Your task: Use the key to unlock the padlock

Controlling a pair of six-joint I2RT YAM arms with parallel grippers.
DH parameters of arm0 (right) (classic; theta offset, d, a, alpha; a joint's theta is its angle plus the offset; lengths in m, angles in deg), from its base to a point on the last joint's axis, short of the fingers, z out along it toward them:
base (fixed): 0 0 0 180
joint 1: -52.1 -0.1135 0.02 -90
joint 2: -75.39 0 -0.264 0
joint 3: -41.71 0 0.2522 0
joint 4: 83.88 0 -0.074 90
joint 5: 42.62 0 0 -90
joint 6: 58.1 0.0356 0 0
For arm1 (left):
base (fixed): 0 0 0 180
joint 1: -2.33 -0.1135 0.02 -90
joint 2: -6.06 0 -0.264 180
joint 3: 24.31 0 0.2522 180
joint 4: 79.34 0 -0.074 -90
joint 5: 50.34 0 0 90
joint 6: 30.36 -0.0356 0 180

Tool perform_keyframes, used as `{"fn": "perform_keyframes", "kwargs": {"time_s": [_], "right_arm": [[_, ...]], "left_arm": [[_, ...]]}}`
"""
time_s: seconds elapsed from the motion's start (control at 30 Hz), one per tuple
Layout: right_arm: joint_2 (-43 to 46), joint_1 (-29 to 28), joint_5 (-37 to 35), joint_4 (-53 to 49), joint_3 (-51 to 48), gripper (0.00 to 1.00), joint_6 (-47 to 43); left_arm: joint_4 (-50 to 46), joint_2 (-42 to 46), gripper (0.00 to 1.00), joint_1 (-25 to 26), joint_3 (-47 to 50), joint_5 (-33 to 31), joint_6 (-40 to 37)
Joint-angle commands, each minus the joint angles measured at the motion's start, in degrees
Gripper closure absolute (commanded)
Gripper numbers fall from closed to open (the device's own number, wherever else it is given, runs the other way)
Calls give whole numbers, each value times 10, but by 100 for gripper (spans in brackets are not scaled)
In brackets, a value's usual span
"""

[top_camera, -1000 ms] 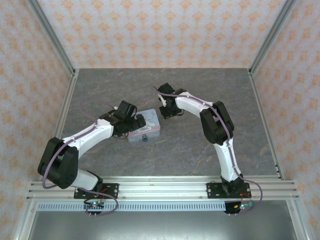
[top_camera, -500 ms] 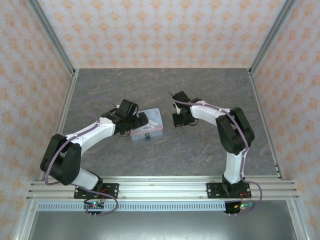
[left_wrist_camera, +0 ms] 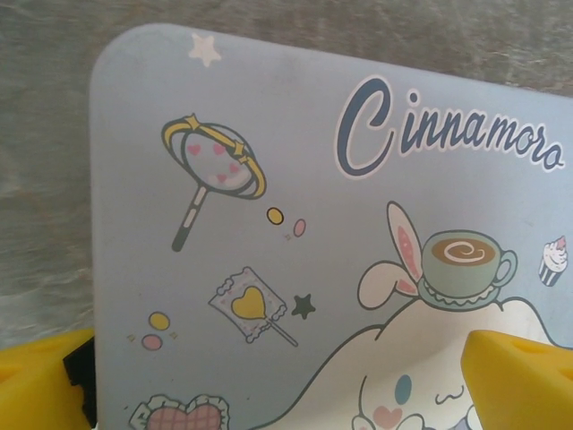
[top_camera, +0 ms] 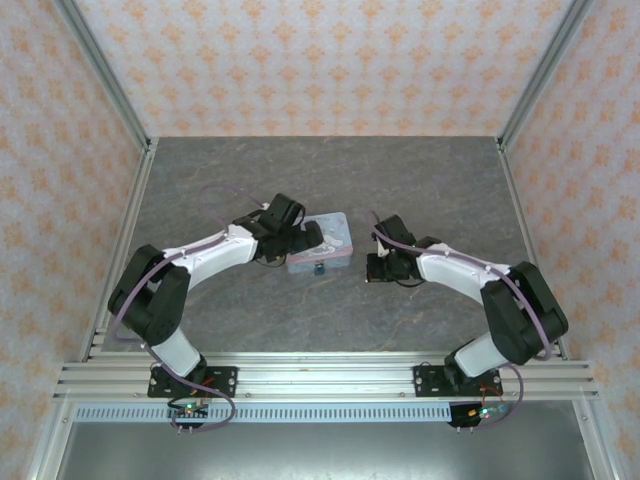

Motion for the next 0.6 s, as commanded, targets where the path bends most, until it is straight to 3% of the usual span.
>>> {"fn": "perform_keyframes", "kwargs": {"time_s": [0.0,0.43,0.57], "right_arm": [[26,-2,11,36,-28,100,30],[-3,-2,51,88,-67,100,50],[20,-2,59,90,-76,100,53]], "left_arm": [[7,-12,0,7,-30,3,11],[-62,67,0,-16,5,-58,-8],[-54,117,0,-9,38,-33,22]]}}
